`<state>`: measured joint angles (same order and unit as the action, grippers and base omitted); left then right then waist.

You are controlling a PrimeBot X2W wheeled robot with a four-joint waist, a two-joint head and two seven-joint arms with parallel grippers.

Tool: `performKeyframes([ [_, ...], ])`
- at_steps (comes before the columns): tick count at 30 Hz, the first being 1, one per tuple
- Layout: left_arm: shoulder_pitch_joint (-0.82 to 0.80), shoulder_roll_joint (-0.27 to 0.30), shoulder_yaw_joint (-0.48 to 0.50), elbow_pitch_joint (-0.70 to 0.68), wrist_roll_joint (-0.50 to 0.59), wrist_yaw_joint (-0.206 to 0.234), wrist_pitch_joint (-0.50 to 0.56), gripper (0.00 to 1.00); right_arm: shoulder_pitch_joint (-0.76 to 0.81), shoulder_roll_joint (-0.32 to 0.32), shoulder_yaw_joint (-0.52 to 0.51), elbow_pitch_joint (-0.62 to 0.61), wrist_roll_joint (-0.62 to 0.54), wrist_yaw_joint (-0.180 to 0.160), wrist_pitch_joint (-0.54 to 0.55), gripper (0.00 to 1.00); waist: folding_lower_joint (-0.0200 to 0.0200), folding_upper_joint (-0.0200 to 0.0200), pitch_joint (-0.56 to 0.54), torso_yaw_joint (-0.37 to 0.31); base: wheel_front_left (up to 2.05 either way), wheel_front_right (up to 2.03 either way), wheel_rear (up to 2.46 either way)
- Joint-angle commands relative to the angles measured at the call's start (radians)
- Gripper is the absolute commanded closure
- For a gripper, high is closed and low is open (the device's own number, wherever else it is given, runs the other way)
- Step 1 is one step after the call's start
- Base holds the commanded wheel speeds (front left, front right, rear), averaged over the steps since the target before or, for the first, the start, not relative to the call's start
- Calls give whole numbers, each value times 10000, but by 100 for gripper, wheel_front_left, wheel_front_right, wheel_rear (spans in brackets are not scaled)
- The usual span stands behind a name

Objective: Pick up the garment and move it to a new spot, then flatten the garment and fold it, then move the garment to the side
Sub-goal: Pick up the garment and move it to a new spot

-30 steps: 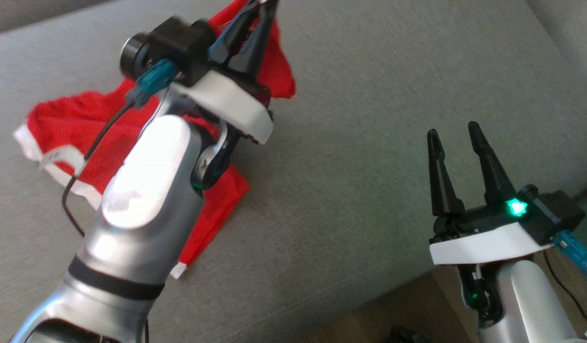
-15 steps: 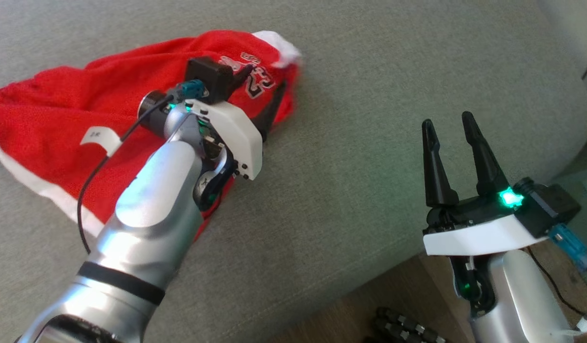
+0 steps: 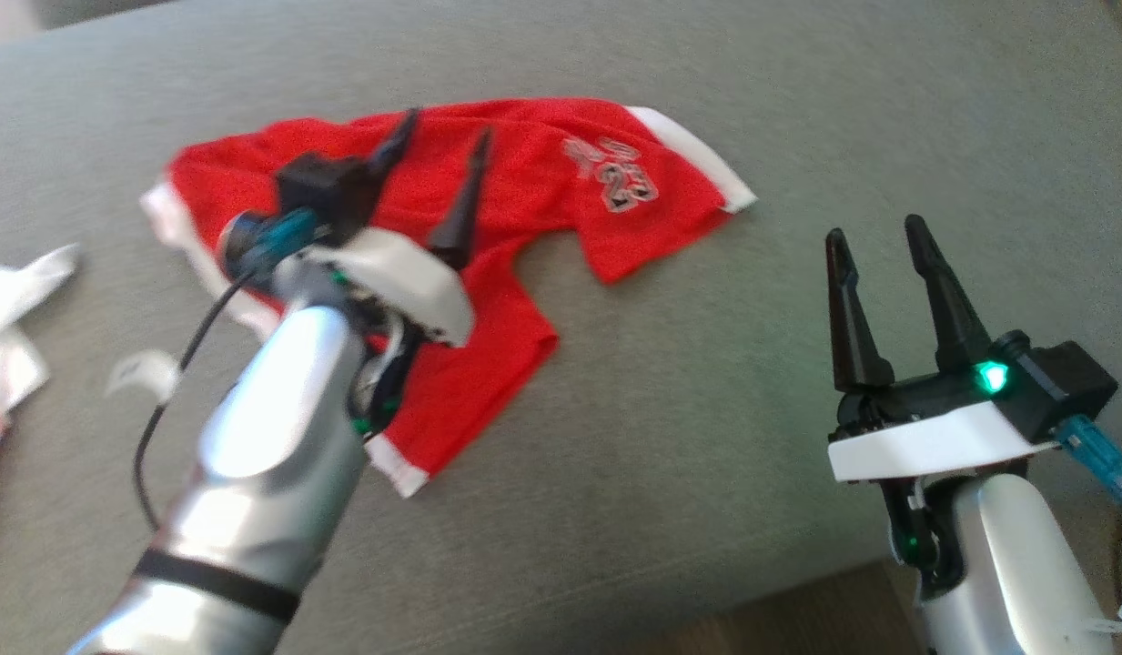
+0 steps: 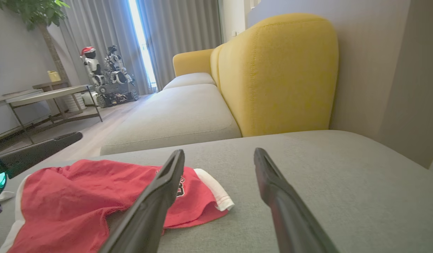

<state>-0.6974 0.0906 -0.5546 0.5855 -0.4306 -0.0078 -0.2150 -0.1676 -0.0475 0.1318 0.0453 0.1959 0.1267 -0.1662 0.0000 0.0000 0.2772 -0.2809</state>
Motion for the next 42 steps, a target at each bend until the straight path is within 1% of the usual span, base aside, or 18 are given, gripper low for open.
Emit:
performKeyframes([
  [1,53,444,578,-520,-65,240,-221,0,23,-28,126,-394,-100,40,115,0,0,0,-582,833,0,0,0],
  [6,1072,997,1312,-1253,-143,805,-420,0,202,-28,-49,-454,-402,40,399,0,0,0,-1047,1621,0,0,0],
  [8,1505,1174,1608,-1562,-181,963,-446,0,294,-28,-161,-444,-460,40,494,0,0,0,-1223,1909,0,0,0],
  [12,2310,1479,2143,-2203,-164,1215,-461,0,444,-28,-363,-387,-613,40,649,0,0,0,-1489,2369,0,0,0],
  [17,3273,1799,2684,-2890,-14,1399,-464,0,535,-28,-499,-262,-753,40,783,0,0,0,-1733,2712,0,0,0],
  [23,4140,1985,2968,-3457,191,1449,-465,0,621,-28,-528,-111,-842,40,846,0,0,0,-1987,2861,0,0,0],
  [28,4967,2017,3046,-3882,394,1465,-466,0,791,-28,-522,17,-914,40,902,0,0,0,-2246,2901,0,0,0],
  [35,5833,1994,3019,-4090,492,1540,-466,0,1267,-28,-654,177,-905,40,980,0,0,0,-2784,2852,0,0,0],
  [42,6277,2053,2920,-4254,481,1569,-445,0,1609,-28,-783,25,-875,40,1051,0,0,0,-2956,2801,0,0,0],
])
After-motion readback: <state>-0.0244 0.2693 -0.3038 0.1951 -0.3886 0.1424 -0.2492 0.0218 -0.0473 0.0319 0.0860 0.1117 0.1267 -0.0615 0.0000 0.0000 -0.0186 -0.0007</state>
